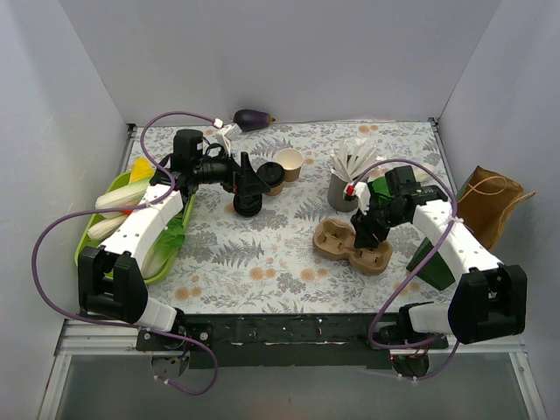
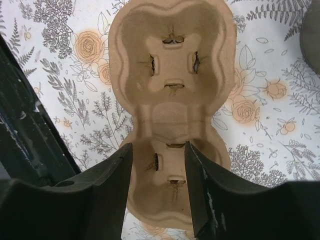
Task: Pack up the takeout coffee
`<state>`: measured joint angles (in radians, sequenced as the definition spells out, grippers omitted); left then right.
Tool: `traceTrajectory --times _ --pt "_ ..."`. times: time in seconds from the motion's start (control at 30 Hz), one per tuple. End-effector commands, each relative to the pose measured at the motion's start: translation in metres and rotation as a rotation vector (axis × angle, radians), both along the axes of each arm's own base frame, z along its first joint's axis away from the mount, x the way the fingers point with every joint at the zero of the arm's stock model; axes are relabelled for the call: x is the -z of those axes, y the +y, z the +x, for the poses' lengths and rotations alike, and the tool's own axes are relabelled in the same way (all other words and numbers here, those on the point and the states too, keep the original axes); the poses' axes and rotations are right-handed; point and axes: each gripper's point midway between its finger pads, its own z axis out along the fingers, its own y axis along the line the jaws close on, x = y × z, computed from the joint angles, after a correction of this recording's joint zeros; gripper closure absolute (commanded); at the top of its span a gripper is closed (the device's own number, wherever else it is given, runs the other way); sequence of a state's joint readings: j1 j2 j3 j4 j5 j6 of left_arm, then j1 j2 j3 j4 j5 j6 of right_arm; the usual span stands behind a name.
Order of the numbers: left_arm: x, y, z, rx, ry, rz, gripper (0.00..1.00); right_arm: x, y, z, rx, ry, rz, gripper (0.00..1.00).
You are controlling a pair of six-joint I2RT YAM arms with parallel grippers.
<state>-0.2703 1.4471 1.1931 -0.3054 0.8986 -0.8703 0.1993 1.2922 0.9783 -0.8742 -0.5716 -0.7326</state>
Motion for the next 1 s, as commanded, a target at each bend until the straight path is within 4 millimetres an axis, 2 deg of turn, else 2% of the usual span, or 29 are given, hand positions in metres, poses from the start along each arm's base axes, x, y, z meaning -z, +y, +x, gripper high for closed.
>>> traceTrajectory --times 0.0,0.33,0.67,0.97 --pt "-0.015 0.003 -0.005 0.001 -0.064 -0.01 0.02 -0.008 0.011 0.019 -0.035 -0.083 -0.035 0.46" --pt "-0.014 0.006 -0.008 -0.006 -0.075 0.003 0.02 0.008 0.016 0.031 -0.013 -0.105 -0.132 0.44" --pt "-0.012 0.007 -0.006 -0.009 -0.074 0.005 0.02 0.02 0.024 0.023 -0.051 -0.082 -0.147 0.41" --pt "-0.01 0.008 -0.005 -0.014 -0.068 0.005 0.02 0.03 0.02 0.025 -0.04 -0.067 -0.185 0.4"
